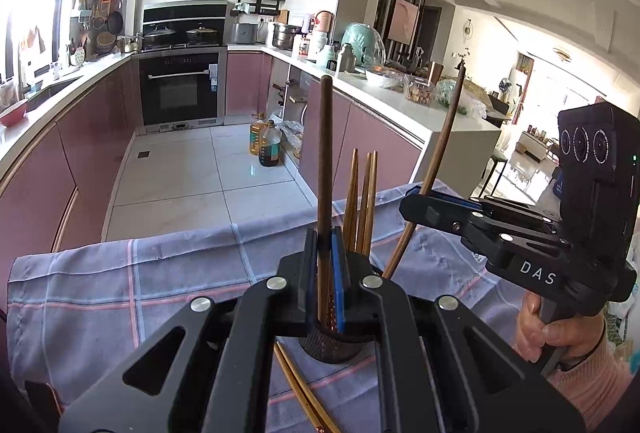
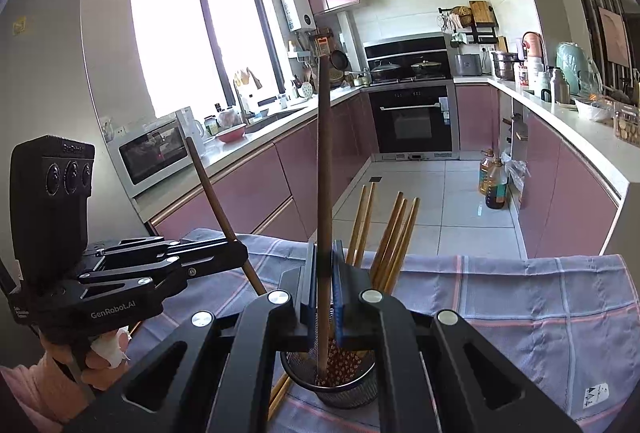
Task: Organize utensils
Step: 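Lower both chopsticks into the mesh cup and open both grippers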
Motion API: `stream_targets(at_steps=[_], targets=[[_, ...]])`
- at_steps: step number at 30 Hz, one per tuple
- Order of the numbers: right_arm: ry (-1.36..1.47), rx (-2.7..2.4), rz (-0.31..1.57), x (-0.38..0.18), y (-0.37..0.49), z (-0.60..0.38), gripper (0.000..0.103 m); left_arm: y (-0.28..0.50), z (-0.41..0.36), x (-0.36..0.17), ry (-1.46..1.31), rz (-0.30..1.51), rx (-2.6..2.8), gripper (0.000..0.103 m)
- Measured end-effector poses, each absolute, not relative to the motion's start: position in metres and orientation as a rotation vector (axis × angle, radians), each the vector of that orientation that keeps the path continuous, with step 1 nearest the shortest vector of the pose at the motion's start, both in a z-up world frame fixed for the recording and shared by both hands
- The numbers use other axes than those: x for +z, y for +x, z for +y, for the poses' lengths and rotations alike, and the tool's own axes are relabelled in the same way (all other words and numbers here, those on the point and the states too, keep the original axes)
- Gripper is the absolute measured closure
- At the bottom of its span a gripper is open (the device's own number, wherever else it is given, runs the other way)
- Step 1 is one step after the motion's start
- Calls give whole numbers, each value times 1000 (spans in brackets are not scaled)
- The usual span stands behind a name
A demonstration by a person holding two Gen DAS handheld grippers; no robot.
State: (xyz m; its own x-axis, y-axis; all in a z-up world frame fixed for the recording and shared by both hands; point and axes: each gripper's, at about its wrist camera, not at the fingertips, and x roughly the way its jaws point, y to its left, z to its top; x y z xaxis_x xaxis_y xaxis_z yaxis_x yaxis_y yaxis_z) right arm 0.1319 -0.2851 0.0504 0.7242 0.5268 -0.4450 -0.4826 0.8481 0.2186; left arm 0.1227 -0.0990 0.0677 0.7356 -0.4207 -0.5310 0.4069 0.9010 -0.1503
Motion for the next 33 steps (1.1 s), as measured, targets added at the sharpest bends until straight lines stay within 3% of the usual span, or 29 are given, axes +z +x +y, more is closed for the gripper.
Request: stream_targets(at_steps=[14,33], targets=[[113,539,645,16,158,-277,97,143,-108,55,-3,674,-476,95],[133,513,647,14,159,-283,94,169,-101,35,-33,701,-456,91]])
